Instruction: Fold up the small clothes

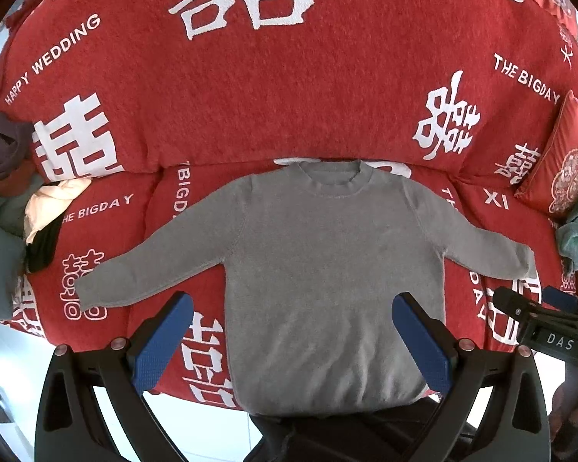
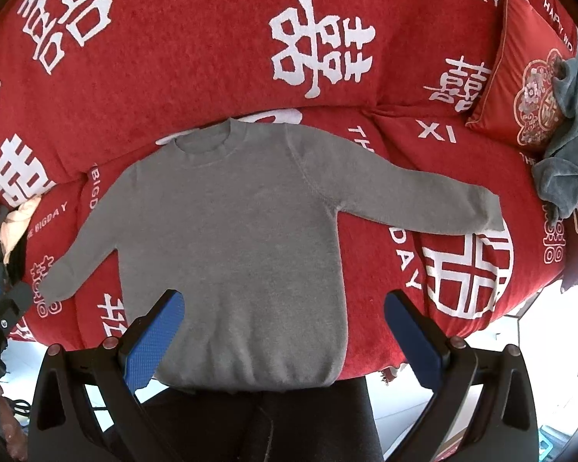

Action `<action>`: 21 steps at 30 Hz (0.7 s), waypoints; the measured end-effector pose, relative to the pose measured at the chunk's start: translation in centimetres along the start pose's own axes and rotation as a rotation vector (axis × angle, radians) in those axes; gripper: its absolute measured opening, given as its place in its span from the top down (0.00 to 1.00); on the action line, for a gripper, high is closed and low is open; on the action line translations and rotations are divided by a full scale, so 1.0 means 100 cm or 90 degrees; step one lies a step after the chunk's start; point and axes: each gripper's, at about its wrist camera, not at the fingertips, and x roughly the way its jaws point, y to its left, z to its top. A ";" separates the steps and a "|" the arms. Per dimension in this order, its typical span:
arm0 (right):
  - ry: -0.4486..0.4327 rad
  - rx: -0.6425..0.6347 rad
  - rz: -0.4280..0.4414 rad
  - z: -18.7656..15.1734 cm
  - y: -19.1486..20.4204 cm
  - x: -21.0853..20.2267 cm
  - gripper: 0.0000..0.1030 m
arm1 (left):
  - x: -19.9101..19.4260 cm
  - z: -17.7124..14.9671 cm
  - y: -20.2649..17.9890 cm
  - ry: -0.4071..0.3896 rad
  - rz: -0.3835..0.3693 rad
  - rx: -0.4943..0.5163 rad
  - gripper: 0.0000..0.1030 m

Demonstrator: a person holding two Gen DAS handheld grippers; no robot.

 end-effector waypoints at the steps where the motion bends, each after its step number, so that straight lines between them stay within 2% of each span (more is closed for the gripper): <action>1: 0.006 0.000 -0.001 0.000 0.001 0.000 0.00 | 0.001 0.000 -0.001 0.001 0.000 0.001 0.00; 4: 0.018 0.003 -0.005 0.000 0.001 0.000 0.00 | 0.001 0.001 -0.004 -0.001 0.000 0.004 0.00; 15: -0.013 -0.001 -0.026 0.004 0.001 -0.004 0.00 | 0.005 0.002 -0.002 -0.005 0.006 -0.003 0.00; 18: 0.011 -0.003 -0.004 0.005 0.000 -0.003 0.00 | 0.007 0.004 0.002 -0.004 0.006 -0.009 0.00; 21: 0.002 -0.005 0.007 0.006 0.001 -0.005 0.00 | 0.009 0.004 0.005 0.002 0.009 -0.013 0.00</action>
